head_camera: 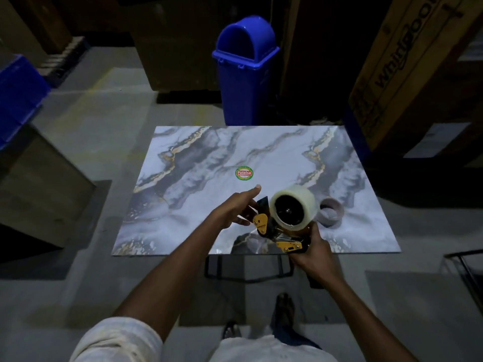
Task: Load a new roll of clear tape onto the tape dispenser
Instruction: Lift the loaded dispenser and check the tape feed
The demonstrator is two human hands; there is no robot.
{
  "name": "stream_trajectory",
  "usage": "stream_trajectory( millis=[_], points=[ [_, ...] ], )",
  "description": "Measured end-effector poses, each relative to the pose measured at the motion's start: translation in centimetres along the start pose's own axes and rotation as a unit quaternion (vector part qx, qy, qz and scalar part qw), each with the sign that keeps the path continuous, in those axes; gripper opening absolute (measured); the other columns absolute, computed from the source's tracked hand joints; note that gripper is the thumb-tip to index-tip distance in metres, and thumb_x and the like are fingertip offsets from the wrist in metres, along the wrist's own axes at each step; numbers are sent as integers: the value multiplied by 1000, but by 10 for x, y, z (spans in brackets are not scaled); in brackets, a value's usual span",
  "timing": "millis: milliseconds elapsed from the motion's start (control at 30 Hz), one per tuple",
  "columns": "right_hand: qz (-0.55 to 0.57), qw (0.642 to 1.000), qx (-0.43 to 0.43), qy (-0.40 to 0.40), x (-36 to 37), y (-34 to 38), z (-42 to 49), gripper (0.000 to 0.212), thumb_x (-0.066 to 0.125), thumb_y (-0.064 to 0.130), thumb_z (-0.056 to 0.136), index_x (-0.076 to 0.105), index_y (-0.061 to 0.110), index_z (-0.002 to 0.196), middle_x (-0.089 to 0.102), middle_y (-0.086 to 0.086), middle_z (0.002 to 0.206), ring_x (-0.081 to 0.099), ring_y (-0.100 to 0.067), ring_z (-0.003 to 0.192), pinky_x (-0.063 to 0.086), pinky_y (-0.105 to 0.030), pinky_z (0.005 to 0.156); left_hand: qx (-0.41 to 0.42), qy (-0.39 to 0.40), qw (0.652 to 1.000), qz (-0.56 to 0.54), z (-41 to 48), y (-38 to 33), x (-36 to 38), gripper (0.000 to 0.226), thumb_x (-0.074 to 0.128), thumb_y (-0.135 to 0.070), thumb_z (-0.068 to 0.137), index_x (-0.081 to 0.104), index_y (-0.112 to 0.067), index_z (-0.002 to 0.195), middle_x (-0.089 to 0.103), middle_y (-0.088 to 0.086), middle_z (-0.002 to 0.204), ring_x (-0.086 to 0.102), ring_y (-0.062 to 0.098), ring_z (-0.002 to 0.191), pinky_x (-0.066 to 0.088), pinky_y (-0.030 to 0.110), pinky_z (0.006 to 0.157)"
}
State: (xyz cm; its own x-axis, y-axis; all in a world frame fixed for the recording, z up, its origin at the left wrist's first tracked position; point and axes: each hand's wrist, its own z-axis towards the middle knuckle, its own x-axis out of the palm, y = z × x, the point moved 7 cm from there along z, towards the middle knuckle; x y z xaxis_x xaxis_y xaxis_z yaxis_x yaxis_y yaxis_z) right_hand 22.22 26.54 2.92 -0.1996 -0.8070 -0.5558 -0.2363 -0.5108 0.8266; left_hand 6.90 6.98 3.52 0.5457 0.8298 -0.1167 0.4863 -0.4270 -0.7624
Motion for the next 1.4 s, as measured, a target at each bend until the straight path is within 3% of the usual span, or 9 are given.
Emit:
stream_trajectory(
  millis=[100,167,267,433,600,767,1033,1300,1400],
  points=[
    [-39,999,-24,-14,0,6,-6,70,87,32,70,43,35,125,71,20,93,69,-7,86,42,-6,63,6,-36,998,54,6,4,0,81,58,-74,91,72,2,111,73,13,94,65,25,82,54,35,75],
    [-61,997,-40,-18,1,9,-8,66,87,30,70,44,31,120,68,22,85,71,-13,84,42,-11,59,12,-57,996,67,9,3,-2,77,65,-73,86,74,1,105,74,14,94,63,24,77,51,32,68],
    [-82,995,-53,-23,1,11,-9,65,87,33,69,45,30,117,67,21,82,71,-14,84,44,-22,61,22,-49,995,83,11,-3,-4,50,77,-55,82,73,-6,86,73,12,82,64,20,68,49,28,61],
    [-70,996,-55,-17,-1,11,-15,63,89,35,67,44,35,111,64,27,78,62,2,72,39,-2,57,28,-47,993,103,16,-12,-9,36,84,-22,86,58,-9,64,59,7,60,57,11,42,46,21,47],
    [-36,999,-26,-14,-2,3,-19,67,89,30,68,41,41,115,68,26,85,66,10,78,45,-5,62,24,-50,994,99,16,-18,-9,26,80,-16,93,69,-2,75,66,10,64,60,12,45,49,20,49],
    [60,998,16,-10,-3,-16,-32,76,85,21,73,39,38,132,71,17,111,69,0,102,58,-32,84,84,-61,982,159,20,-27,-8,29,75,-18,95,78,11,93,73,14,77,64,16,59,50,21,55],
    [74,995,44,55,3,-30,-71,79,74,14,88,27,37,147,68,28,118,66,1,111,55,-30,92,132,-30,962,239,29,-18,25,27,76,-19,94,80,7,88,77,19,80,64,17,62,45,20,48],
    [72,988,133,16,3,-49,-110,73,70,13,91,25,42,140,61,29,118,60,16,104,46,-4,78,147,-13,955,257,36,11,55,26,79,-19,93,80,6,87,75,17,78,63,19,63,45,20,49],
    [61,981,182,-6,-1,-61,-123,48,72,14,88,47,28,126,69,16,104,64,4,96,50,-15,73,152,-11,949,277,37,16,69,30,79,-20,93,79,9,87,75,21,80,57,14,56,45,25,57]
  ],
)
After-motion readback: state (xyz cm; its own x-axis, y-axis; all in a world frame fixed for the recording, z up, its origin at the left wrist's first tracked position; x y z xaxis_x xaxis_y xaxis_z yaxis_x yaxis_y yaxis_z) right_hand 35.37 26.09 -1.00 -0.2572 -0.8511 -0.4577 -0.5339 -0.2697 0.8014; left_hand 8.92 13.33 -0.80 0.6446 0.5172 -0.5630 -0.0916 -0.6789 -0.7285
